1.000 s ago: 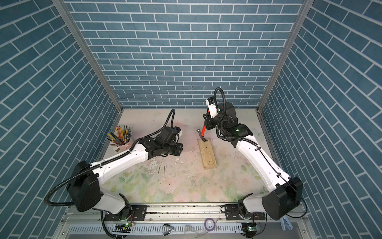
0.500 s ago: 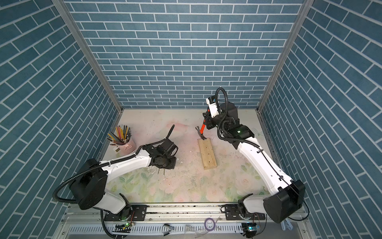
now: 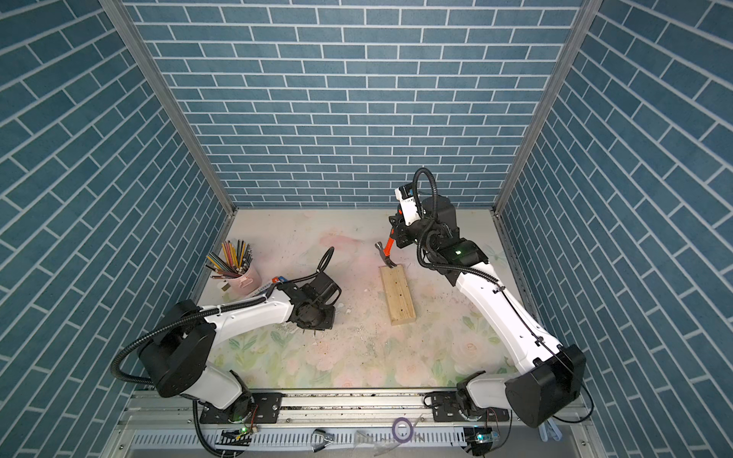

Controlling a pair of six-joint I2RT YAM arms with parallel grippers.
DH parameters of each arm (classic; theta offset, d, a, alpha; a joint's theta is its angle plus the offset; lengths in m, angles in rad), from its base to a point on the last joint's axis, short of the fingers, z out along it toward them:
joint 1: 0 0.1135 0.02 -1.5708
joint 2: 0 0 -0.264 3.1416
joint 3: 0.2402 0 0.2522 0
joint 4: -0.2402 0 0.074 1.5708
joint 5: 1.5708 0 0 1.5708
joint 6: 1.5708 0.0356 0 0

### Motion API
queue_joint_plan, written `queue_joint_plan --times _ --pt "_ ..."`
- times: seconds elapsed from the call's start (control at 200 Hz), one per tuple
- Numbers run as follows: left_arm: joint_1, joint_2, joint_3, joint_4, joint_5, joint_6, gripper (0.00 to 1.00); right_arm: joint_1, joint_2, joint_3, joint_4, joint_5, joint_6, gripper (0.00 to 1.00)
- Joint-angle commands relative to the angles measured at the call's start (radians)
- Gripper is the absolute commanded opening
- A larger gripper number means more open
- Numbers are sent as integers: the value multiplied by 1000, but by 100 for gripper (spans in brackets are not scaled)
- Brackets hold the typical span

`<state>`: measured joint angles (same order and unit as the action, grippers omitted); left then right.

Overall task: Use a claw hammer to pull out a nail
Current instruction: Place the nail at the center of the board.

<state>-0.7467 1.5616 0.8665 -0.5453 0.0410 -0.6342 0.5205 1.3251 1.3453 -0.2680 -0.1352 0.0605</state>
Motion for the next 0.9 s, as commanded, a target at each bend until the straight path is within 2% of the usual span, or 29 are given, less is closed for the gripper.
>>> queue_joint_plan --times 0.0,0.895 --pt "-2 18 -18 4 -32 -34 0 -2 -23 38 102 -12 -42 0" --pt "-5 40 -63 24 -78 -79 7 -2 2 52 102 -6 -46 0"
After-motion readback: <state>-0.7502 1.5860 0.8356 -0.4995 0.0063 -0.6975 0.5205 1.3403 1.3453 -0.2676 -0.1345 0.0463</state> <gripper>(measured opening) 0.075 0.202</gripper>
